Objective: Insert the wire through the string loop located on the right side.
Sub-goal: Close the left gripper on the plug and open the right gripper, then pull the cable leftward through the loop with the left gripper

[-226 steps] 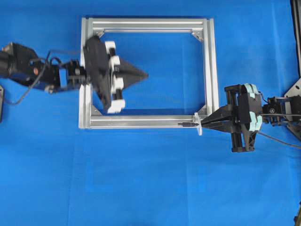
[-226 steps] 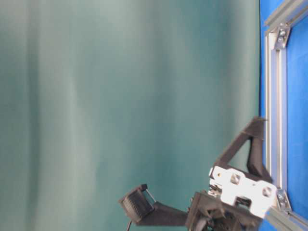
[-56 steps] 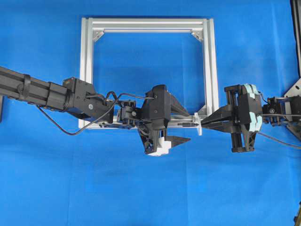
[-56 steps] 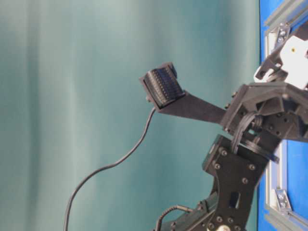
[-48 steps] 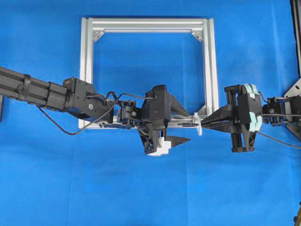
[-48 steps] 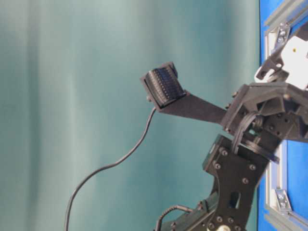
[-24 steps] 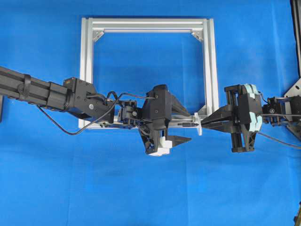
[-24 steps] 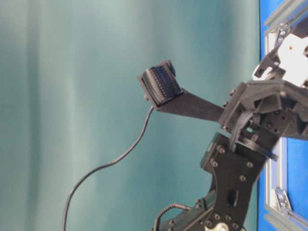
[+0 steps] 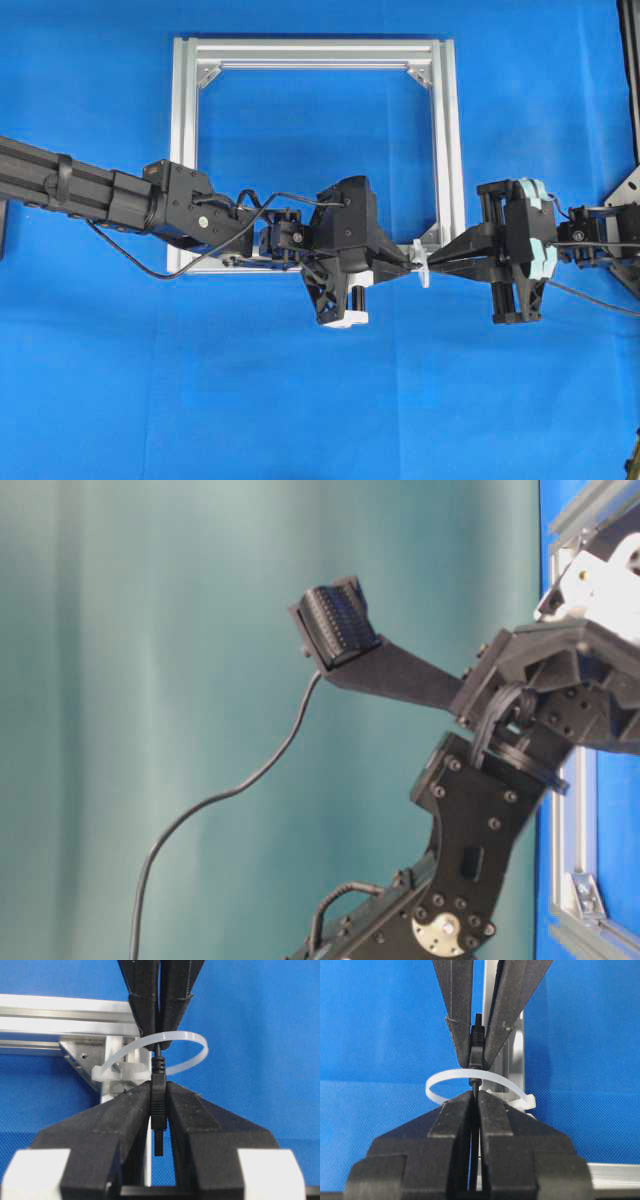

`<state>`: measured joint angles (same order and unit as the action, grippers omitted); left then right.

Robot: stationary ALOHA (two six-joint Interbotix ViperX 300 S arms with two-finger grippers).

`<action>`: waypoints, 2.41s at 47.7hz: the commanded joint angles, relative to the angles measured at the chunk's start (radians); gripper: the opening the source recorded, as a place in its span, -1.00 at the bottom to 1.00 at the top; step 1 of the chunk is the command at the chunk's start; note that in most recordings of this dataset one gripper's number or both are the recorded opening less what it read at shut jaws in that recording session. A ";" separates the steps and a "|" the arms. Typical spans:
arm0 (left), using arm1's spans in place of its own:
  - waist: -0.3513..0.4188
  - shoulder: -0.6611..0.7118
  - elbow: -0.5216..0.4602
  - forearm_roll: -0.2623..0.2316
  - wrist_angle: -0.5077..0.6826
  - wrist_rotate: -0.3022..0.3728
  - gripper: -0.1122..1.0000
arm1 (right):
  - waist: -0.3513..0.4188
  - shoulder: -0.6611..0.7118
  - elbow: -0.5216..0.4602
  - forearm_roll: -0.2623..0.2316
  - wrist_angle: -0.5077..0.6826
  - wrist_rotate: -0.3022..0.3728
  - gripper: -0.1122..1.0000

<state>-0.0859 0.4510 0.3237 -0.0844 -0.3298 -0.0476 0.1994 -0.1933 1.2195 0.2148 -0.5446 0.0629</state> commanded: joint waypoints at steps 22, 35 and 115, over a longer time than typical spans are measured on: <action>0.002 -0.021 -0.009 0.003 0.000 0.000 -0.65 | -0.002 -0.051 -0.015 -0.002 0.067 0.002 -0.69; 0.002 -0.025 -0.008 0.003 0.000 0.000 -0.65 | -0.003 -0.060 -0.015 -0.002 0.095 0.002 0.68; -0.020 -0.741 0.953 0.008 -0.103 -0.009 -0.65 | -0.002 -0.060 -0.023 -0.002 0.097 0.006 0.89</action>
<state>-0.1028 -0.2869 1.2947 -0.0782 -0.4403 -0.0598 0.1963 -0.2378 1.2134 0.2148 -0.4449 0.0690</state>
